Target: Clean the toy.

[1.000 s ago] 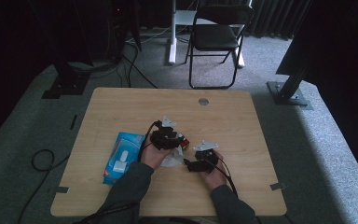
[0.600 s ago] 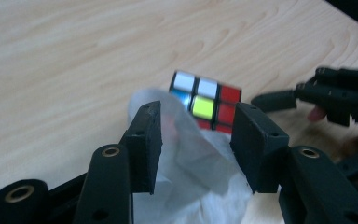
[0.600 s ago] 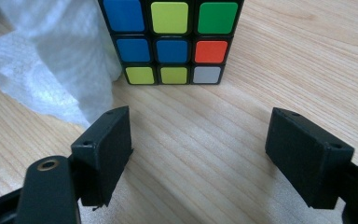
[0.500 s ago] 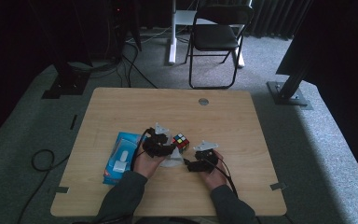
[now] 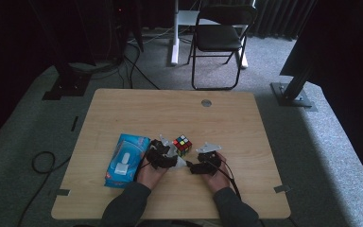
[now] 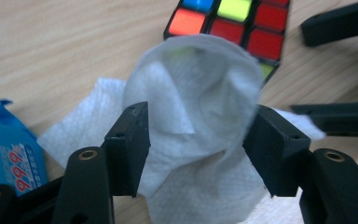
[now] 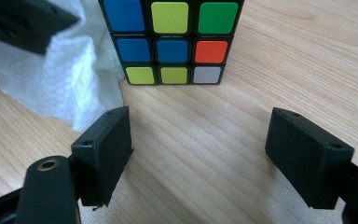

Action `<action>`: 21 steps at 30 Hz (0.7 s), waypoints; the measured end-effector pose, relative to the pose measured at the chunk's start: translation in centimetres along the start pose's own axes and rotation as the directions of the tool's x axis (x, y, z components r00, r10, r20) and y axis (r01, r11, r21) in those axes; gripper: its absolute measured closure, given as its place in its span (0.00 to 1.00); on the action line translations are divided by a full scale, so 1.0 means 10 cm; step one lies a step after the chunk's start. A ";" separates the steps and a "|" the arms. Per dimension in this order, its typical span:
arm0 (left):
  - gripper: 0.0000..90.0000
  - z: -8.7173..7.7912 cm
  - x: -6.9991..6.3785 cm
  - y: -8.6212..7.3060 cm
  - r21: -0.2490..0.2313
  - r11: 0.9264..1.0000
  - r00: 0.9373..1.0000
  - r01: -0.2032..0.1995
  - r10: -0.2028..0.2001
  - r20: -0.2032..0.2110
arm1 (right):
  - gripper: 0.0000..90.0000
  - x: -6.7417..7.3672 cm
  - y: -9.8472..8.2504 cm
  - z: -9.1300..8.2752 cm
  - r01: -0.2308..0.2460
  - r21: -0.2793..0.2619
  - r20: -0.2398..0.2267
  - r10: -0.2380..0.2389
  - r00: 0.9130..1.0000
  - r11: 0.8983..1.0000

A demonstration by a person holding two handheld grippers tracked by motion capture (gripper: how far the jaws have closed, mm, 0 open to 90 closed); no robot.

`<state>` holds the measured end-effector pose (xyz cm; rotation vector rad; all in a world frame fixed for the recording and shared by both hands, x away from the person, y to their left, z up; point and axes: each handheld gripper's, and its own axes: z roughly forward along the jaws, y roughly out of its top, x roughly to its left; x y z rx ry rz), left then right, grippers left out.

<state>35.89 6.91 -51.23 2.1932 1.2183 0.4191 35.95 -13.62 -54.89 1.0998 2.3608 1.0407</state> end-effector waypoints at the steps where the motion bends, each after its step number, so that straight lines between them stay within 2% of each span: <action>1: 0.45 0.02 0.00 -0.01 0.004 1.000 1.000 0.007 -0.007 -0.008 | 0.25 0.00 0.00 0.00 -0.001 0.000 0.000 0.001 1.000 1.000; 5: 0.42 0.07 -0.01 -0.04 0.010 1.000 1.000 0.013 -0.013 -0.018 | 0.25 0.00 0.00 0.00 -0.002 0.000 0.000 0.002 1.000 1.000; 8: 0.39 0.10 0.01 -0.06 0.015 0.999 0.999 0.044 -0.044 -0.011 | 0.25 0.00 0.00 0.00 -0.001 0.000 -0.001 0.001 1.000 1.000; 11: 0.36 0.12 0.02 -0.06 0.019 0.998 0.999 0.052 -0.052 -0.014 | 0.25 0.00 0.00 0.00 -0.002 0.000 0.000 0.002 1.000 1.000; 21: 0.37 0.15 0.01 -0.07 0.032 0.999 0.999 0.040 -0.039 -0.020 | 0.25 0.00 0.00 0.00 0.000 0.000 -0.001 0.000 1.000 1.000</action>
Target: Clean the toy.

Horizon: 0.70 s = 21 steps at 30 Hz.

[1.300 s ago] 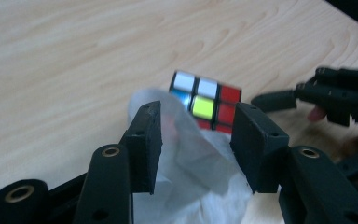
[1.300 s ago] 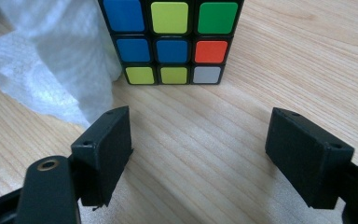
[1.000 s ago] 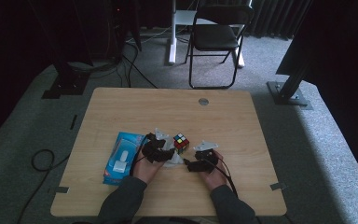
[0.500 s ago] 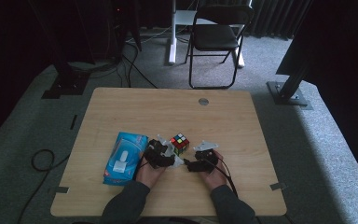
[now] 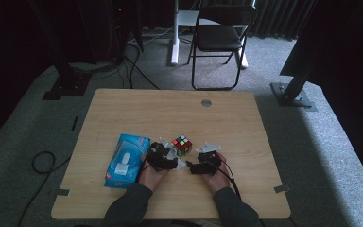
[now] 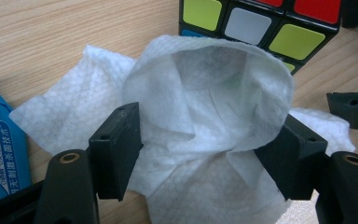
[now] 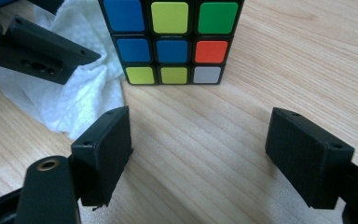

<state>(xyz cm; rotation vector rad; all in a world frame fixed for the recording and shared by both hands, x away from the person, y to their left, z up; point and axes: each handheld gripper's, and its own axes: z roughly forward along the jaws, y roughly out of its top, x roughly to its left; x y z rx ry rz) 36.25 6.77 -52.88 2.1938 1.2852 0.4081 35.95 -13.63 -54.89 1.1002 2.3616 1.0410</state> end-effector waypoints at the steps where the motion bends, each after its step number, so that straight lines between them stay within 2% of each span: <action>1: 0.37 0.00 0.00 0.00 0.001 1.000 1.000 0.000 0.000 -0.001 | 0.25 0.00 0.00 0.00 0.000 0.000 0.000 0.000 1.000 1.000; 3: 0.40 0.00 0.00 0.00 0.005 1.000 1.000 -0.005 0.005 -0.011 | 0.25 0.00 0.00 0.00 0.000 0.000 0.000 0.000 1.000 1.000; 7: 0.52 -0.02 -0.01 0.01 0.009 1.000 1.000 -0.012 0.012 -0.010 | 0.25 0.00 0.00 0.00 0.000 0.000 0.000 0.000 1.000 1.000; 14: 0.85 -0.05 0.01 0.01 0.017 1.000 1.000 -0.002 0.001 0.025 | 0.25 0.00 0.00 0.00 -0.001 0.000 0.000 0.001 1.000 1.000; 17: 0.90 -0.08 0.01 0.02 0.012 1.000 1.000 0.007 -0.007 0.028 | 0.25 0.00 0.00 0.00 -0.001 -0.001 0.000 0.001 1.000 1.000; 21: 0.91 -0.17 0.00 0.05 -0.012 1.000 1.000 0.001 -0.001 0.024 | 0.25 0.00 0.00 0.00 -0.001 -0.001 0.000 0.001 1.000 1.000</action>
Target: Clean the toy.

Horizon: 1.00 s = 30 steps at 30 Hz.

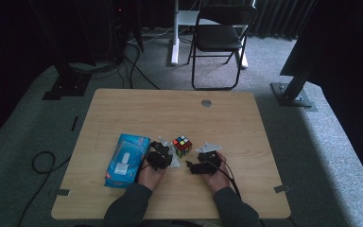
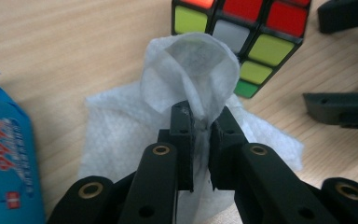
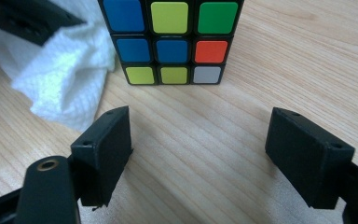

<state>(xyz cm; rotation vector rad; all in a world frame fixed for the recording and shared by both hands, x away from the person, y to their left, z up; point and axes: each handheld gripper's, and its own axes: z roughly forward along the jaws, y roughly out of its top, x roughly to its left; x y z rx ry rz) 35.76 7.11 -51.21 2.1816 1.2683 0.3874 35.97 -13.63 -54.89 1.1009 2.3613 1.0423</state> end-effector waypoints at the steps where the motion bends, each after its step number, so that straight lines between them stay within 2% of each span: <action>1: 0.91 -0.02 0.00 0.02 -0.007 1.000 1.000 0.000 0.000 0.000 | 0.25 0.00 0.00 0.00 0.000 0.000 0.001 0.000 1.000 1.000; 4: 0.91 -0.09 0.02 0.07 -0.029 1.000 1.000 0.005 -0.005 0.002 | 0.23 0.00 0.01 0.00 0.007 0.002 0.001 -0.007 1.000 1.000; 8: 0.91 -0.18 0.06 0.13 -0.057 0.998 1.000 0.010 -0.009 0.004 | 0.20 0.00 0.04 0.02 0.002 0.001 -0.029 -0.002 1.000 1.000; 13: 0.91 -0.27 0.11 0.19 -0.080 0.997 1.000 0.011 -0.011 0.004 | 0.18 0.08 0.10 0.08 0.020 -0.009 -0.056 -0.020 0.998 1.000; 17: 0.91 -0.33 0.15 0.23 -0.107 0.994 1.000 0.019 -0.017 0.021 | 0.16 0.08 0.14 0.13 0.002 -0.018 -0.057 -0.003 0.998 1.000; 21: 0.91 -0.38 0.17 0.27 -0.135 0.991 0.999 0.014 -0.009 0.038 | 0.16 0.07 0.19 0.18 0.010 -0.019 -0.057 -0.011 0.998 1.000; 25: 0.91 -0.40 0.19 0.31 -0.159 0.987 0.999 0.010 -0.002 0.052 | 0.18 0.10 0.23 0.22 0.048 -0.033 -0.053 -0.050 0.997 0.998; 30: 0.91 -0.41 0.21 0.37 -0.175 0.985 0.998 0.007 0.004 0.062 | 0.31 0.08 0.24 0.23 0.038 -0.049 -0.061 -0.041 0.997 0.998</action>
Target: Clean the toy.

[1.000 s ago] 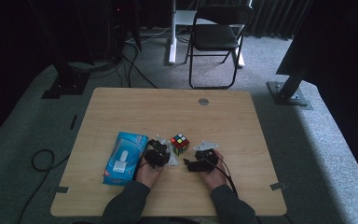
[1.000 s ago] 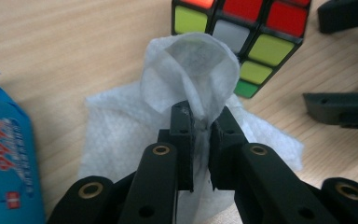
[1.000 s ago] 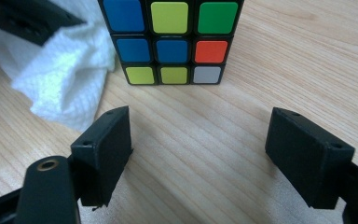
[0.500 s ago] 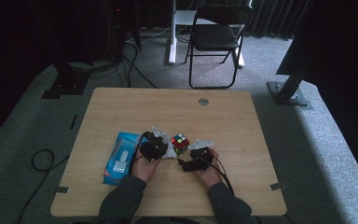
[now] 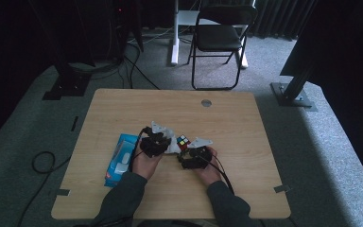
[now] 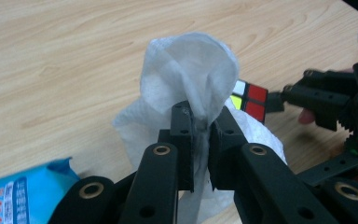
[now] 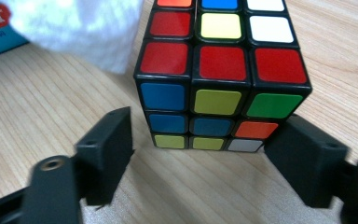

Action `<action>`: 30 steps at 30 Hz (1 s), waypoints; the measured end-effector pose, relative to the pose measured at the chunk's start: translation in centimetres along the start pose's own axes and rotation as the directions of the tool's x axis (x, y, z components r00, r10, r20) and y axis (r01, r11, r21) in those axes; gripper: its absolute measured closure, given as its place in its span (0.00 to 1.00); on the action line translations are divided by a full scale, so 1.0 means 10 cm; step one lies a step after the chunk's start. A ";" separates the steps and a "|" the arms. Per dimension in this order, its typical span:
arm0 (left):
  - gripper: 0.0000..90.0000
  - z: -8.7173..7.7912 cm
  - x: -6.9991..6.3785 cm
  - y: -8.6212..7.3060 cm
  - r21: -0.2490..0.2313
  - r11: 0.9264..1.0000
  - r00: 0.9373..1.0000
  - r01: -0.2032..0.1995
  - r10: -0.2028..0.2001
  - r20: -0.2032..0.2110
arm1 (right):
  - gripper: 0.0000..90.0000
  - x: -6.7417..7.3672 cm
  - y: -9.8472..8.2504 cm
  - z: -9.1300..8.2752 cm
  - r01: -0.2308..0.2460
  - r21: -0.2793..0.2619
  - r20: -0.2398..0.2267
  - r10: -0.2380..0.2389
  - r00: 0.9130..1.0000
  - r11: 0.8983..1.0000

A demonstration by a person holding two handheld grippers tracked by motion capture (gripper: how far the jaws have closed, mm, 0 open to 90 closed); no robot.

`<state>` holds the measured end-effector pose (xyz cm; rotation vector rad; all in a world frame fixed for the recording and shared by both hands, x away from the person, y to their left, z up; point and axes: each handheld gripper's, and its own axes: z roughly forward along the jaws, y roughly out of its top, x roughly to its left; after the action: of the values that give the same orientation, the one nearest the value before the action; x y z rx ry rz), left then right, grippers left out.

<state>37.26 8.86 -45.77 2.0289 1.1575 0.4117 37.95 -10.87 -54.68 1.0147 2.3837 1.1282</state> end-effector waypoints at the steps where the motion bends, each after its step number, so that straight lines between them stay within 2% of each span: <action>1: 0.91 0.01 0.00 0.01 -0.002 1.000 1.000 -0.002 0.002 0.004 | 0.33 0.00 0.00 0.00 -0.007 0.001 0.005 0.007 1.000 1.000; 2: 0.91 0.01 -0.01 0.03 -0.006 1.000 1.000 -0.004 0.004 0.006 | 0.37 -0.01 0.00 0.00 -0.012 -0.001 0.007 0.012 1.000 1.000; 11: 0.91 0.10 -0.06 0.13 -0.007 1.000 0.999 -0.029 0.029 0.033 | 0.38 0.00 0.00 0.00 -0.014 0.002 0.010 0.014 1.000 1.000; 14: 0.91 0.14 -0.09 0.16 -0.002 0.999 0.998 -0.047 0.047 0.029 | 0.38 0.00 0.00 0.00 -0.016 0.003 0.011 0.016 1.000 1.000; 17: 0.91 0.20 -0.08 0.19 0.014 0.998 0.998 -0.061 0.060 0.022 | 0.38 0.00 -0.01 0.00 -0.021 0.005 0.008 0.021 1.000 1.000; 19: 0.91 0.27 -0.07 0.20 0.034 0.998 0.998 -0.050 0.049 0.028 | 0.38 -0.01 -0.01 0.00 -0.022 0.006 0.006 0.022 1.000 1.000; 26: 0.91 0.44 -0.04 0.15 0.098 0.994 0.999 -0.054 0.054 0.000 | 0.38 -0.01 -0.01 0.00 -0.017 0.008 0.002 0.017 1.000 1.000; 30: 0.91 0.45 -0.04 0.13 0.097 0.994 0.999 -0.054 0.054 -0.001 | 0.38 0.00 -0.01 0.00 -0.017 0.009 0.003 0.017 1.000 1.000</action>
<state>40.54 6.11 -47.74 2.1482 1.1461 0.3925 37.93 -10.96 -54.73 1.0410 2.3842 1.1230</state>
